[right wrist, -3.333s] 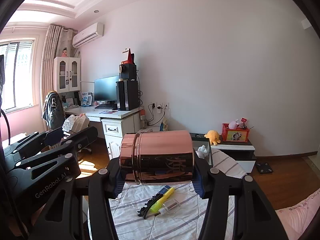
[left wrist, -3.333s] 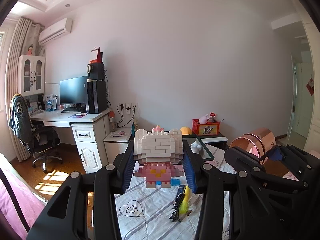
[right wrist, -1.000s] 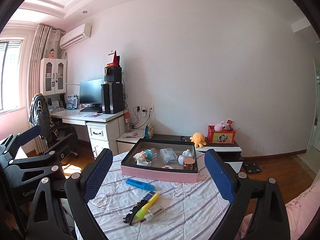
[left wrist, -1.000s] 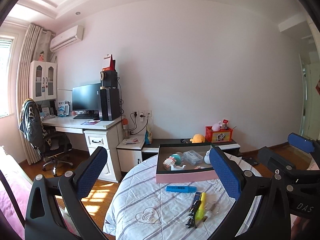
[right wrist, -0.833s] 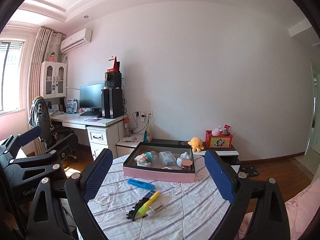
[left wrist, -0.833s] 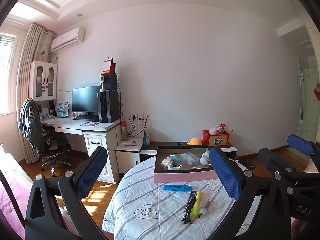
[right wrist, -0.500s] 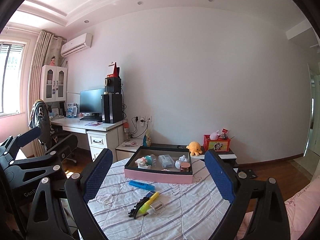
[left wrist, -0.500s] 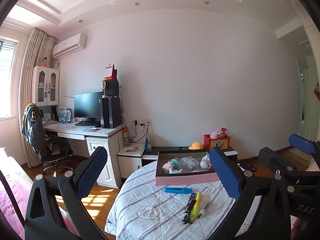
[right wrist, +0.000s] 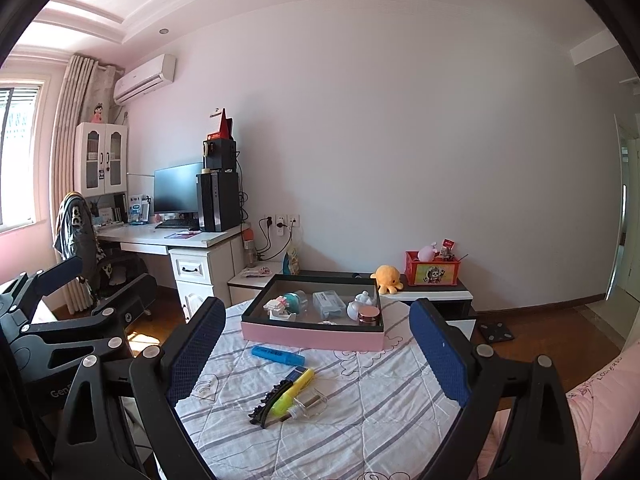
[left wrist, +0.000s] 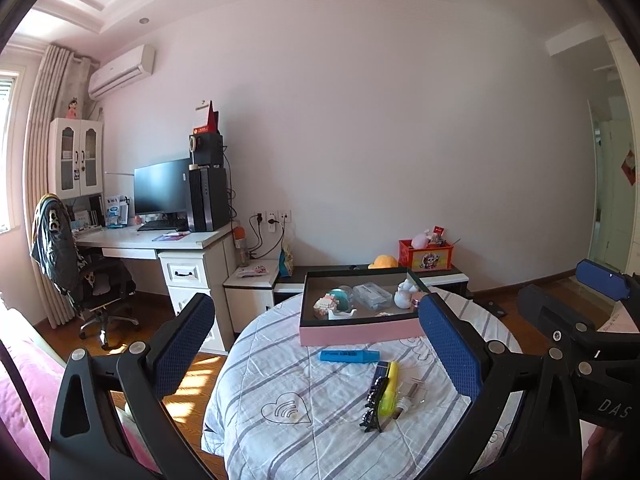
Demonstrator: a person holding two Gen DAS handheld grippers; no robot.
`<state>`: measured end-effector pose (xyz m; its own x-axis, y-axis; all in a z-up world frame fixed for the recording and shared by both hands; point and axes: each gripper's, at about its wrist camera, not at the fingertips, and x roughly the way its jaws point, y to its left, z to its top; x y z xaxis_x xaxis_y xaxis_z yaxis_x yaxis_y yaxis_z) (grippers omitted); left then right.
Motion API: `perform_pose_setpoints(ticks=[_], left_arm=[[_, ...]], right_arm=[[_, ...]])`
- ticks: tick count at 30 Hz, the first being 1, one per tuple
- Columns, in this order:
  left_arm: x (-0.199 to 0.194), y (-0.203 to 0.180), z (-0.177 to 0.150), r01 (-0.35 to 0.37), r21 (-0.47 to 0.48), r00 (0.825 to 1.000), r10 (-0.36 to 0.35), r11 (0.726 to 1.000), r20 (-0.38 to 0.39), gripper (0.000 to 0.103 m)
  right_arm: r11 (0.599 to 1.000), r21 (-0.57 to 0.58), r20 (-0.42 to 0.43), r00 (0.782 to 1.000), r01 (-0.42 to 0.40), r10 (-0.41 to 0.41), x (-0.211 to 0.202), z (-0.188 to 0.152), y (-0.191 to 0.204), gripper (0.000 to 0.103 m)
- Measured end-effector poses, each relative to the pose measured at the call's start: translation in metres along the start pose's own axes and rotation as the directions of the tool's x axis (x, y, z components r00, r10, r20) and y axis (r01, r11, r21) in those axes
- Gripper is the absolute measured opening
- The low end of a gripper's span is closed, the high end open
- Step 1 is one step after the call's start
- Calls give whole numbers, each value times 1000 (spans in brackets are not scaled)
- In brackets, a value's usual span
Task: Organize rigid objects
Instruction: 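Grasp the black comb with left tool while right tool grasps the clear glass bottle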
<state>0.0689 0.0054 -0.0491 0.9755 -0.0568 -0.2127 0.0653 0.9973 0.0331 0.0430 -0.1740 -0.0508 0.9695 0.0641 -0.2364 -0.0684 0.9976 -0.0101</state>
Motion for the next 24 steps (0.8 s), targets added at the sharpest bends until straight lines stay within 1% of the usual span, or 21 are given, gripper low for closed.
perform_pose_setpoints(ticks=[4, 7, 9, 12, 16, 18, 21, 23, 24], left_arm=[[31, -1, -18, 31, 0, 995, -31, 1000, -95, 103], [59, -1, -35, 35, 3, 982, -34, 999, -188, 103], [74, 0, -49, 31, 8, 971, -28, 999, -236, 103], [96, 5, -68, 11, 5, 953, -9, 1000, -301, 103], [116, 7, -91, 5, 10, 928, -1, 1000, -372, 103], [125, 6, -100, 6, 13, 918, -1, 1000, -396, 103], [135, 8, -107, 11, 11, 908, -5, 1000, -420, 103], [142, 7, -111, 20, 2, 899, -17, 1000, -439, 103], [145, 6, -112, 27, -1, 894, -25, 1000, -448, 103]], right_arm=[[1000, 3, -64, 998, 7, -6, 23, -13, -4, 95], [1000, -1, -138, 990, 20, -20, 49, -30, -7, 95], [1000, 1, -204, 979, 18, -17, 69, -46, -9, 95], [1000, 3, -309, 951, 11, -9, 101, -76, -10, 95], [1000, 9, -438, 899, 11, -6, 144, -111, -9, 95], [1000, 7, -484, 875, 12, -7, 163, -121, -7, 95], [1000, 13, -520, 854, -1, 8, 186, -128, -4, 95], [1000, -19, -551, 834, 10, -19, 200, -133, -2, 95], [1000, -21, -564, 826, 6, -16, 205, -136, -4, 95]])
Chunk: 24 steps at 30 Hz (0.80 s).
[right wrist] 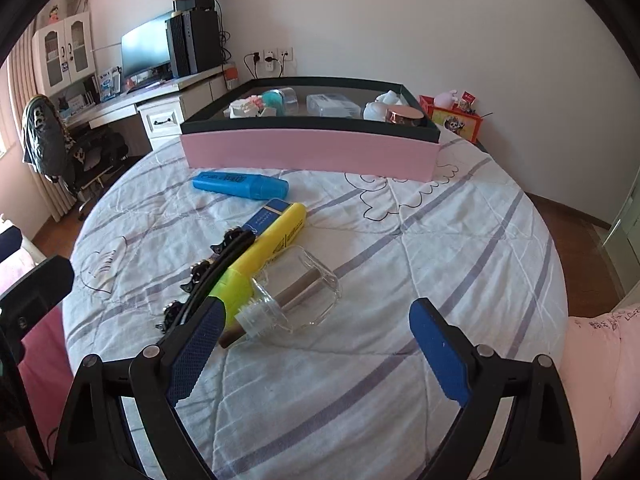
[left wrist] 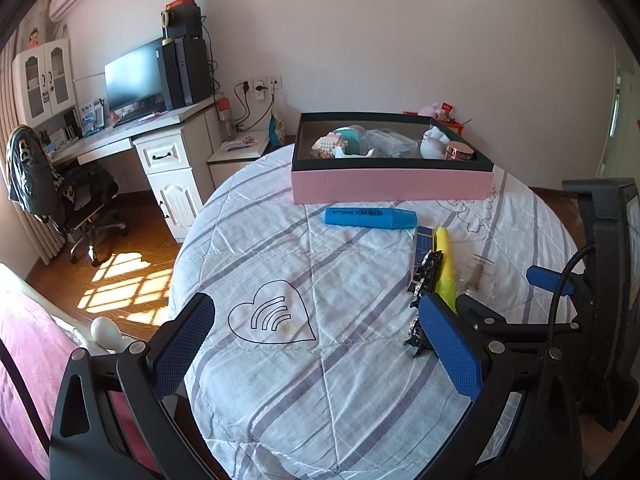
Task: Organize rigid objects
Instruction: 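Grasp the black comb with left tool while right tool grasps the clear glass bottle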
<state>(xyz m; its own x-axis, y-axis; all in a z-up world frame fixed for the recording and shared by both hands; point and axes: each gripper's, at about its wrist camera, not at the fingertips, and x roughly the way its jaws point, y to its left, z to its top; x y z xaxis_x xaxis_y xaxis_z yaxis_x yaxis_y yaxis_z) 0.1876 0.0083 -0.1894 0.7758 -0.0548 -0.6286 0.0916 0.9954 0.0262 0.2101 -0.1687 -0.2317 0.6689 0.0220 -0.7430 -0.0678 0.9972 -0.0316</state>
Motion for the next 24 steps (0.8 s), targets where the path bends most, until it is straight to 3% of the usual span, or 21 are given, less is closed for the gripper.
perform_pose_setpoints(ticks=[2, 6, 13, 16, 20, 22, 24], left_arm=[[8, -5, 0, 16, 4, 1000, -16, 1000, -17, 103], [26, -23, 0, 61, 29, 997, -59, 998, -50, 103], [66, -49, -2, 102, 63, 987, -93, 993, -133, 102], [70, -48, -1, 145, 35, 981, -139, 989, -133, 87], [65, -50, 0, 212, 72, 971, -201, 975, -127, 47], [62, -47, -1, 220, 82, 969, -208, 972, -133, 40], [63, -40, -3, 204, 67, 970, -193, 977, -149, 40]], right_arm=[[1000, 7, -11, 1000, 3, -3, 4, -2, -9, 95], [994, 19, -22, 994, 106, -106, 9, -5, -37, 95], [996, 73, -22, 998, 60, -58, 15, -1, -66, 95], [998, 47, -17, 999, 41, -41, 21, 4, -65, 95], [1000, -1, -26, 1000, 12, -12, 29, 14, -62, 95], [999, -42, -36, 999, 10, -12, 33, 21, -57, 95], [997, -79, -45, 999, -6, 2, 35, 27, -52, 95]])
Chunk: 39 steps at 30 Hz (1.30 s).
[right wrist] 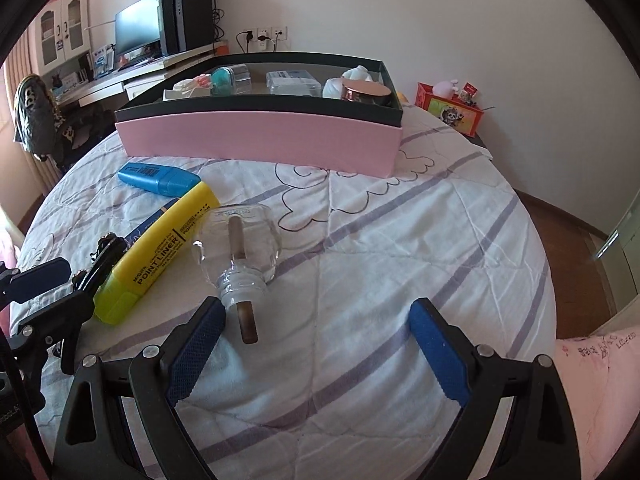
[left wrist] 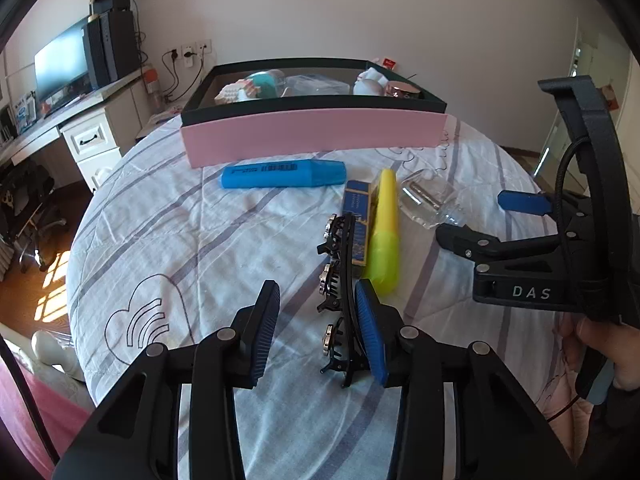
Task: Organize rigid objects
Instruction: 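Grasp the black comb with left tool while right tool grasps the clear glass bottle, then lift both held items and carry them over the pink box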
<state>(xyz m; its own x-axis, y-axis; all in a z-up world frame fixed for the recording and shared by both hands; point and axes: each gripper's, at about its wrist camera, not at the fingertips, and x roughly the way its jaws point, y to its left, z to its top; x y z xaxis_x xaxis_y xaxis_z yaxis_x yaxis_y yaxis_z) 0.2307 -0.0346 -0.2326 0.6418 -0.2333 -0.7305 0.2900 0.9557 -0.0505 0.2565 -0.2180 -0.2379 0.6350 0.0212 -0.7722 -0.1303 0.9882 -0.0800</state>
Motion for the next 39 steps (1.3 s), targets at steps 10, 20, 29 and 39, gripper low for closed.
perform_pose_setpoints(ticks=[10, 20, 29, 39], left_arm=[[10, 1, -6, -58, 5, 998, 58, 998, 26, 31], [-7, 14, -2, -70, -69, 994, 76, 995, 79, 19], [-81, 8, 25, -108, -93, 955, 129, 990, 266, 19], [-187, -19, 41, -175, -92, 837, 198, 980, 511, 19]], right_arm=[[996, -28, -7, 996, -89, 89, 13, 9, 10, 75], [979, 64, 85, 979, -193, 187, -12, -3, -1, 40], [971, 87, 332, 925, -223, 183, -95, 0, 9, 40], [993, 0, 575, 813, -117, 95, -214, 11, 53, 40]])
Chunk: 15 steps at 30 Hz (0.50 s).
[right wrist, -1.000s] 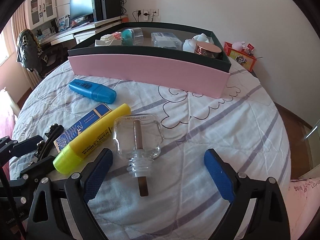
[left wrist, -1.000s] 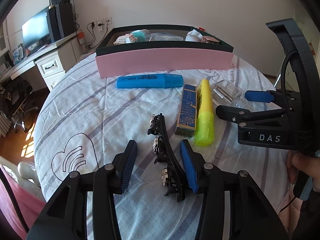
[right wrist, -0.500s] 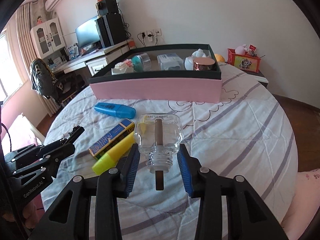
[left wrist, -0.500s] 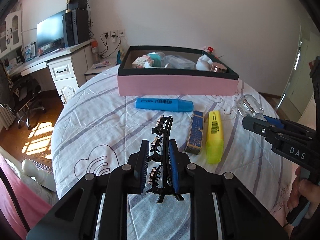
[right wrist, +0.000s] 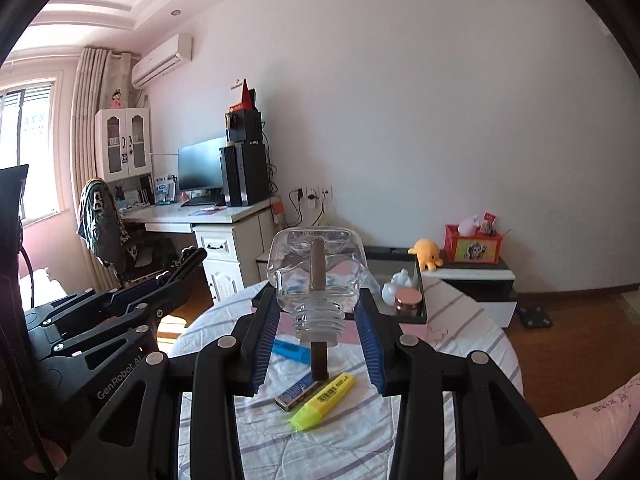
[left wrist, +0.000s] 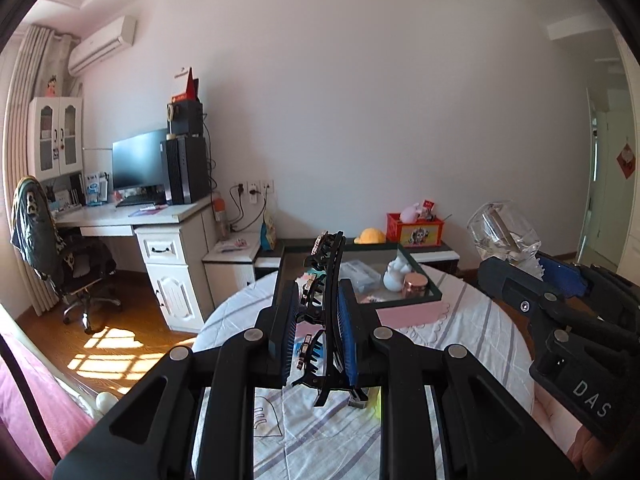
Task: Organize rigid objects
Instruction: 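Lift both held items and carry them over the pink box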
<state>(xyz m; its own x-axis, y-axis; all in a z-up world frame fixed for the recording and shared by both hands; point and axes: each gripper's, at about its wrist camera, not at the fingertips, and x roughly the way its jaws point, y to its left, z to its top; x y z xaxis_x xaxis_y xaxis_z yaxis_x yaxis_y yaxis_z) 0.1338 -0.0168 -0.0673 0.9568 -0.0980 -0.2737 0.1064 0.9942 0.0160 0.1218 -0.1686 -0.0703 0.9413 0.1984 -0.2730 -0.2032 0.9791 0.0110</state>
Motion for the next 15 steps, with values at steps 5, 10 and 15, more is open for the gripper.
perform_pose_setpoints(ticks=[5, 10, 15], left_arm=[[-38, 3, 15, -22, 9, 996, 21, 1000, 89, 19], [-59, 6, 21, -29, 8, 992, 27, 1000, 123, 19], [-64, 8, 22, -24, 10, 991, 23, 1000, 129, 19]], right_arm=[[999, -42, 71, 997, 23, -20, -29, 16, 22, 40], [998, -53, 95, 995, 18, -13, -45, 21, 33, 40], [998, -66, 99, 995, 15, -9, -51, 23, 39, 40]])
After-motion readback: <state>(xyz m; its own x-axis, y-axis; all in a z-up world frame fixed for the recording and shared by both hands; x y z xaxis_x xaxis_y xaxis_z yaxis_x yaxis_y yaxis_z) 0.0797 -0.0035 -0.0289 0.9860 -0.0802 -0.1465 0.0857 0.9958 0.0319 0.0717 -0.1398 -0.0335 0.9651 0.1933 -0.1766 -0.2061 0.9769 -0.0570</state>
